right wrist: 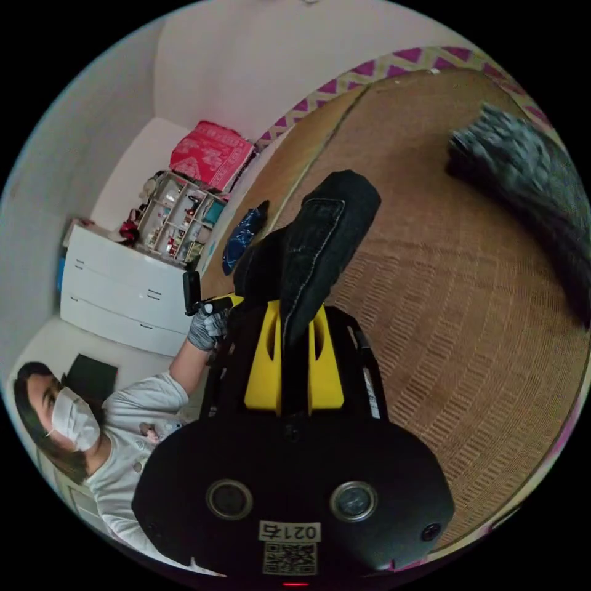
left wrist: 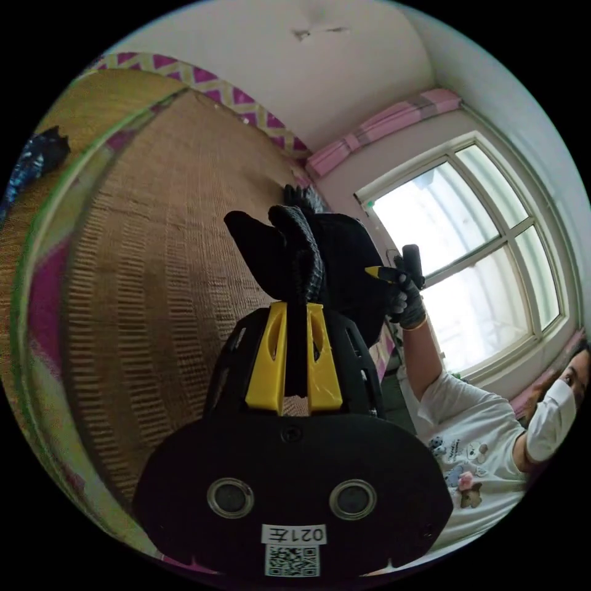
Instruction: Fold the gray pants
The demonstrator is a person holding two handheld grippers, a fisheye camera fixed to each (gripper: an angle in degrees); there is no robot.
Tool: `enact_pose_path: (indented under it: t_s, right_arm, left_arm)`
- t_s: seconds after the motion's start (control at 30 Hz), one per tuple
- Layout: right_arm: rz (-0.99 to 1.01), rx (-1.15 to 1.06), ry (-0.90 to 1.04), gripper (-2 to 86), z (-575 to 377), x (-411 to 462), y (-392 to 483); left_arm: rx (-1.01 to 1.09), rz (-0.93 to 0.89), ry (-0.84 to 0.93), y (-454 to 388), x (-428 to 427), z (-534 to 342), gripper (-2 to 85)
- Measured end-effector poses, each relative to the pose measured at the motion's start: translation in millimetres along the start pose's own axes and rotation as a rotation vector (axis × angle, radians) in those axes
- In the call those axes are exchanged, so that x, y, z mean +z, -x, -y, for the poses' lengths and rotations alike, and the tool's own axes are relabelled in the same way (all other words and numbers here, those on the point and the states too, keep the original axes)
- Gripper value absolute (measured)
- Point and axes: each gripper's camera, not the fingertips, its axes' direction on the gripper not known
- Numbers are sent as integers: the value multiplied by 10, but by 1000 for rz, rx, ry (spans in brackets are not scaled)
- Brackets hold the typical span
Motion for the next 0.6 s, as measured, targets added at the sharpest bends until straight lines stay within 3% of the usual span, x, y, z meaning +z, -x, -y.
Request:
enact_pose_path:
  t_s: [0.2, 0.37, 0.6]
  right_arm:
    - [116, -155, 115, 64, 1639, 1274, 983]
    - [84, -276, 216, 64, 2893, 2521, 1897]
    - [-114, -392, 261, 80, 3869, 4309, 2867]
  left_arm:
    - [-14, 134, -234, 325, -1804, 85, 47]
    - [-93, 286, -405, 772, -3045, 141, 47]
    - [-264, 457, -561, 1405, -3669, 23, 53]
